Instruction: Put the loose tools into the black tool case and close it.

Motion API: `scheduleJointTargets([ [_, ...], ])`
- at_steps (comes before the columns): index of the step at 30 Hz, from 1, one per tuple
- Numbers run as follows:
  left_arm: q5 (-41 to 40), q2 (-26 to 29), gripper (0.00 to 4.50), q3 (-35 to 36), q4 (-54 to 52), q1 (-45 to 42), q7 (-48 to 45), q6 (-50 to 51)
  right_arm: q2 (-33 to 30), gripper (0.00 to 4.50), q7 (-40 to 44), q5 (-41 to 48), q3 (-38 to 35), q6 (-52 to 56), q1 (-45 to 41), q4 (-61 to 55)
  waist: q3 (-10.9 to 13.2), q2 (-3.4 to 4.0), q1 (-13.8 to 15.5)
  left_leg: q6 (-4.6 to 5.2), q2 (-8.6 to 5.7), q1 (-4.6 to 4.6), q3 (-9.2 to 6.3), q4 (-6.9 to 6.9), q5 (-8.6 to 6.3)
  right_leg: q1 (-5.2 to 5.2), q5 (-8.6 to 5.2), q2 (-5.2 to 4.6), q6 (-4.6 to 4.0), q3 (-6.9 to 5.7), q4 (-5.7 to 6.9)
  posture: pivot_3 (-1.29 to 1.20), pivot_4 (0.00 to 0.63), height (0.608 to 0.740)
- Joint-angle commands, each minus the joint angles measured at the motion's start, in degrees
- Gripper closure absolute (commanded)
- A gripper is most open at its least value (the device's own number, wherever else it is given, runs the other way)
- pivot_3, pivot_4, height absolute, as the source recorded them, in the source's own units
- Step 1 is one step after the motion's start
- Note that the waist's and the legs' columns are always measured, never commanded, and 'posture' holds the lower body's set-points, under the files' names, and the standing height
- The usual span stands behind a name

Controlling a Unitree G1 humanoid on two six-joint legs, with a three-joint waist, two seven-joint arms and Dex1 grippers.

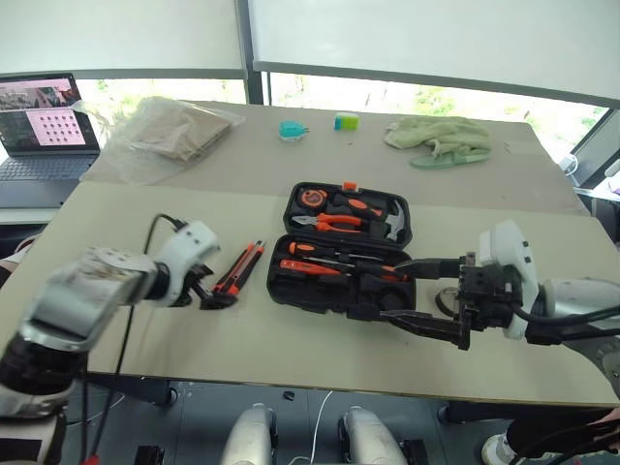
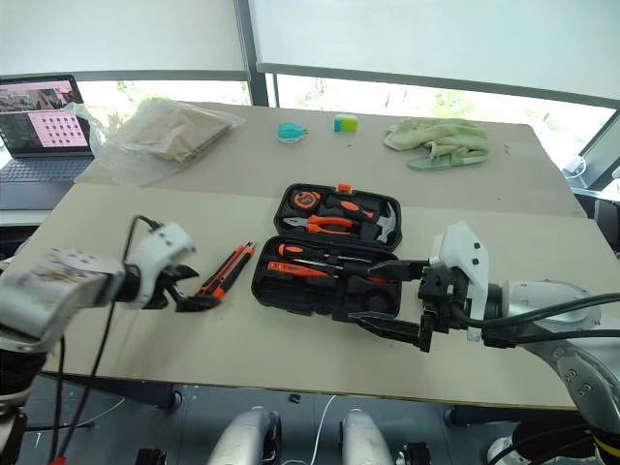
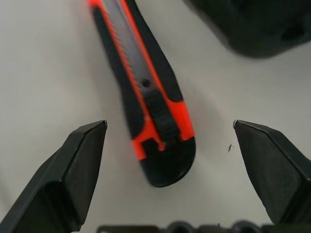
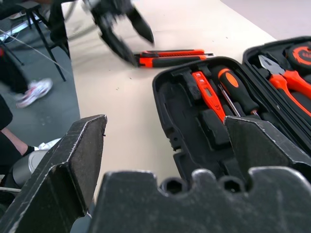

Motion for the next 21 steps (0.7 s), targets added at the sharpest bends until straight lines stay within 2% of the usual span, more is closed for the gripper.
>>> scheduleJointTargets([
  [1, 3.8, -1.7, 0.03, -3.1, 2.8, -2.1, 3.9, -1.8, 0.0, 0.00, -1.3, 1.4, -1.3, 0.3, -1.0, -1.6, 0.0, 0.00, 0.1, 0.00, -0.01, 0.01, -0.01, 0.00, 0.00, 0.01, 0.00, 0.00, 0.00, 0.00, -0.01, 0.00, 0.150, 0.740],
  [9, 4.5, -5.6, 0.03, -4.2, 6.4, -1.2, 5.5, -2.2, -0.2, 0.00, -2.7, -0.3, -0.1, -0.4, -1.7, -1.5, -0.1, 0.14, 1.0, 0.00, -0.06, 0.12, 0.00, 0.03, 0.00, 0.14, 0.00, -0.06, 0.00, 0.00, -0.02, 0.00, 0.150, 0.740],
  [12, 5.1, -6.2, 0.69, -3.7, 7.8, -0.3, 6.2, -3.6, 0.1, 0.00, -2.8, -0.2, -0.2, -0.6, -1.8, -1.6, -0.1, 0.23, 1.3, 0.00, -0.07, 0.20, 0.01, 0.04, 0.00, 0.23, 0.00, -0.07, 0.01, 0.00, -0.03, 0.00, 0.150, 0.740],
  [16, 4.6, -6.9, 2.16, -1.6, 8.4, 0.6, 6.8, -3.8, -0.2, 0.00, -2.5, -0.8, -0.7, -1.1, -1.4, -1.4, -0.2, 0.25, 1.2, 0.00, -0.02, 0.56, 0.01, 0.01, 0.00, 0.59, -0.02, -0.06, -0.01, 0.00, -0.10, 0.00, 0.150, 0.740],
  [18, 4.6, -7.1, 2.71, 0.0, 9.2, 0.8, 7.0, -4.9, -0.3, 0.00, -2.5, -0.9, -1.3, -1.1, -1.2, -1.5, -0.2, 0.28, 1.1, 0.00, -0.01, 0.60, 0.01, 0.00, 0.00, 0.61, -0.03, -0.06, -0.02, 0.00, -0.10, 0.00, 0.150, 0.740],
  [21, 5.1, -6.4, 2.71, 2.5, 12.1, -0.7, 6.4, -8.9, -0.5, 0.00, -2.9, -0.6, -2.4, -0.7, -0.5, -2.0, -0.2, 0.29, 1.0, 0.00, 0.01, 0.63, 0.00, -0.01, 0.00, 0.62, -0.04, -0.03, -0.05, 0.00, -0.08, 0.00, 0.150, 0.740],
])
